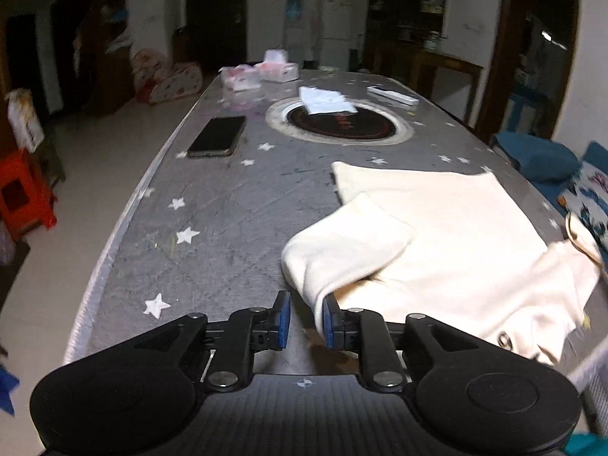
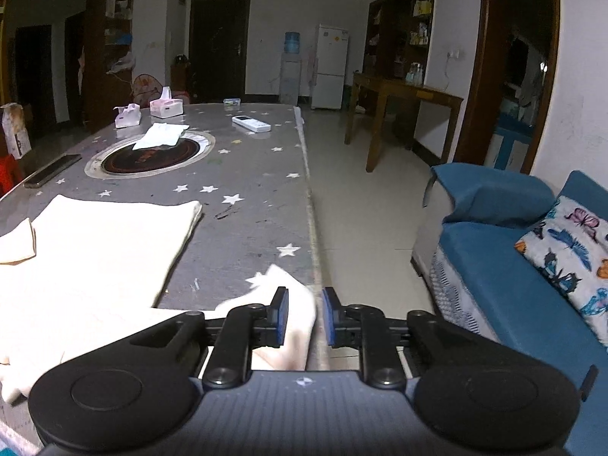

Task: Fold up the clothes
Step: 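Lay the sweatshirt flat on the table and open both grippers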

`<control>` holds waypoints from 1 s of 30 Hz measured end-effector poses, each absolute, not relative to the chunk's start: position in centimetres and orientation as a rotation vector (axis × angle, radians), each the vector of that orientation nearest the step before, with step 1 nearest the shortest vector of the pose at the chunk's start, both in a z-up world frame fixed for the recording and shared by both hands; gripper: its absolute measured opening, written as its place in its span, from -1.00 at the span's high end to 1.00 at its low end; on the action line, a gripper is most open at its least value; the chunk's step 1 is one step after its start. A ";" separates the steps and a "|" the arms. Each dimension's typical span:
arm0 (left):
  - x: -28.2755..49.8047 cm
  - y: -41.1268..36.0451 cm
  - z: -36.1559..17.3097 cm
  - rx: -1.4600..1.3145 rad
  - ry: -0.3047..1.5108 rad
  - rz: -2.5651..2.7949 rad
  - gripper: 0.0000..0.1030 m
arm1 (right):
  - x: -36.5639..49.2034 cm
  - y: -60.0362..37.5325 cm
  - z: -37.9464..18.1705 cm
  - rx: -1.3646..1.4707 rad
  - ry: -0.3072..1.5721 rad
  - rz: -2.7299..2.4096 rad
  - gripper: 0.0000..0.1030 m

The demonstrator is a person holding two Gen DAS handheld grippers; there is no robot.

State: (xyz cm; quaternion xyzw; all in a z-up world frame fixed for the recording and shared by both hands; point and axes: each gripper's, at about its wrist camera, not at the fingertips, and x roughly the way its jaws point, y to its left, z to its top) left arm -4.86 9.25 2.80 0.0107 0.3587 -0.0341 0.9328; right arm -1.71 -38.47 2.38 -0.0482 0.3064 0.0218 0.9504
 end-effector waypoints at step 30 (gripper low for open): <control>-6.6 -1.5 -0.6 0.117 0.855 -0.640 0.64 | -7.8 -23.8 -0.8 -0.384 0.786 0.844 0.62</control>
